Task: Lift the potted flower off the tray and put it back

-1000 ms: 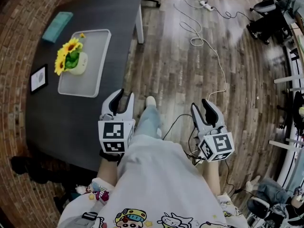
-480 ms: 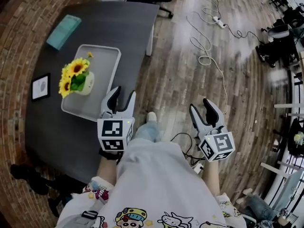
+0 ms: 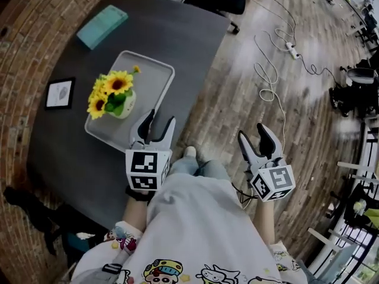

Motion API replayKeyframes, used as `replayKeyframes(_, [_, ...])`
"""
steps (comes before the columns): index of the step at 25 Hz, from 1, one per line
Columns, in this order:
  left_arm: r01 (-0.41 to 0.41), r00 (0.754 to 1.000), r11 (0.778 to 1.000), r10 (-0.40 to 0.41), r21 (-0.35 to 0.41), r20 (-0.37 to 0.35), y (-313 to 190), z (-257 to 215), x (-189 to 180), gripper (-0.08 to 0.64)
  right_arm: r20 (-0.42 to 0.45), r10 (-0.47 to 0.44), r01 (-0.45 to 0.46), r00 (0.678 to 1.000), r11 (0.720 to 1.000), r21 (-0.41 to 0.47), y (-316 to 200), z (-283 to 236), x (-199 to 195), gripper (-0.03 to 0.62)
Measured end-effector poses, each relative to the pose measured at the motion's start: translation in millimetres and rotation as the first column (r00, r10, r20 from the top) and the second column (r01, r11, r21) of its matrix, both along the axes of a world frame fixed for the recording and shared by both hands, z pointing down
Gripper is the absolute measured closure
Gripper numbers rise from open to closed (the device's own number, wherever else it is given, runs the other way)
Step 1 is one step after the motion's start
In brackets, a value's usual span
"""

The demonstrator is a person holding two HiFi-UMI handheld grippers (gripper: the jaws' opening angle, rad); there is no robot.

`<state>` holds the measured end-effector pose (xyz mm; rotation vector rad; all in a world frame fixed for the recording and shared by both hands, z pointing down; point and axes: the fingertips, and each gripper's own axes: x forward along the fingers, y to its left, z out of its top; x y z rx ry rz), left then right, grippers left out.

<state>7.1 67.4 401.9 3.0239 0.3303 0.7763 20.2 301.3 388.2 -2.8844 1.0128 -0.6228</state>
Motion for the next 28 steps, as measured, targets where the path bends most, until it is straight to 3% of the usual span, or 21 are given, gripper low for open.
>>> replayKeyframes(7, [0.18, 0.984, 0.984, -0.18, 0.007, 0.0, -45, -1, -13, 0.319, -0.01, -0.202, 0.202, 0.979, 0.979, -0.015, -56, -6, 37, 0.318])
replayKeyframes(11, [0.316, 0.949, 0.949, -0.316, 0.011, -0.015, -76, -2, -14, 0.299, -0.021, -0.342, 0.342, 0.94, 0.94, -0.004, -97, -6, 66, 0.306])
replayKeyframes(14, [0.421, 0.907, 0.907, -0.421, 0.012, -0.021, -99, -4, -16, 0.29, -0.021, -0.449, 0.449, 0.894, 0.894, 0.005, -133, -5, 88, 0.286])
replayKeyframes(17, [0.545, 0.838, 0.839, -0.544, 0.009, -0.032, -123, -3, -18, 0.272, -0.031, -0.593, 0.594, 0.804, 0.804, 0.009, -180, -5, 111, 0.279])
replayKeyframes(21, [0.686, 0.727, 0.727, -0.686, -0.005, -0.033, -144, 3, -24, 0.233, -0.046, -0.764, 0.765, 0.643, 0.643, 0.006, -240, -4, 129, 0.253])
replayKeyframes(28, [0.826, 0.563, 0.563, -0.826, 0.004, -0.032, -152, 0, -37, 0.186, -0.086, -0.916, 0.92, 0.391, 0.389, 0.035, -303, -14, 140, 0.23])
